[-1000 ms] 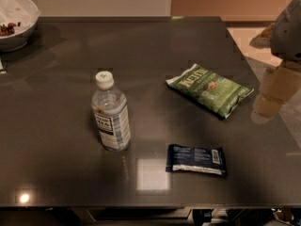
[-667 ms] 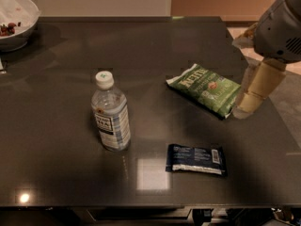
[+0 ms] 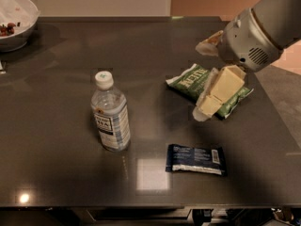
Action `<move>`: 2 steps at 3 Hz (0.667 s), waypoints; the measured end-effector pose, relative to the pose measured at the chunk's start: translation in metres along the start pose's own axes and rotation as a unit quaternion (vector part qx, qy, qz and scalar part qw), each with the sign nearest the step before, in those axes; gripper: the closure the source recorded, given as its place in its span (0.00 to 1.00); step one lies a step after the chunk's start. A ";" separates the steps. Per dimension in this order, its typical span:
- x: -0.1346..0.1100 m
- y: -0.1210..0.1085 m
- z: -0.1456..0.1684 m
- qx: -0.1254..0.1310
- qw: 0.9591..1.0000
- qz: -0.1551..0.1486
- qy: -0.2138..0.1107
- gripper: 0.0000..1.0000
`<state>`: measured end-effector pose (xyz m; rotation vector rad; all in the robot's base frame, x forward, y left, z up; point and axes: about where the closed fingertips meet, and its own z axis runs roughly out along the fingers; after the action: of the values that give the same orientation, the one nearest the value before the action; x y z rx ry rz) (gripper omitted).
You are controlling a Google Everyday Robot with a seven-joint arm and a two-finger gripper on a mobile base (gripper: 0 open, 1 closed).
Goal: Knock blue plastic bottle over
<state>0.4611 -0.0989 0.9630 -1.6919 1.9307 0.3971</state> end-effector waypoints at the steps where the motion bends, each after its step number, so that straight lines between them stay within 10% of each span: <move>1: -0.030 0.021 0.020 -0.025 0.998 -0.018 -0.055 0.00; 2: -0.047 0.032 0.030 -0.039 0.995 -0.029 -0.084 0.00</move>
Offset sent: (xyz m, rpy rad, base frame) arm -0.0318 0.0810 -0.0022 0.2282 0.0067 0.1538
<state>0.4386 -0.0386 0.9610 -1.7009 1.7616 0.5801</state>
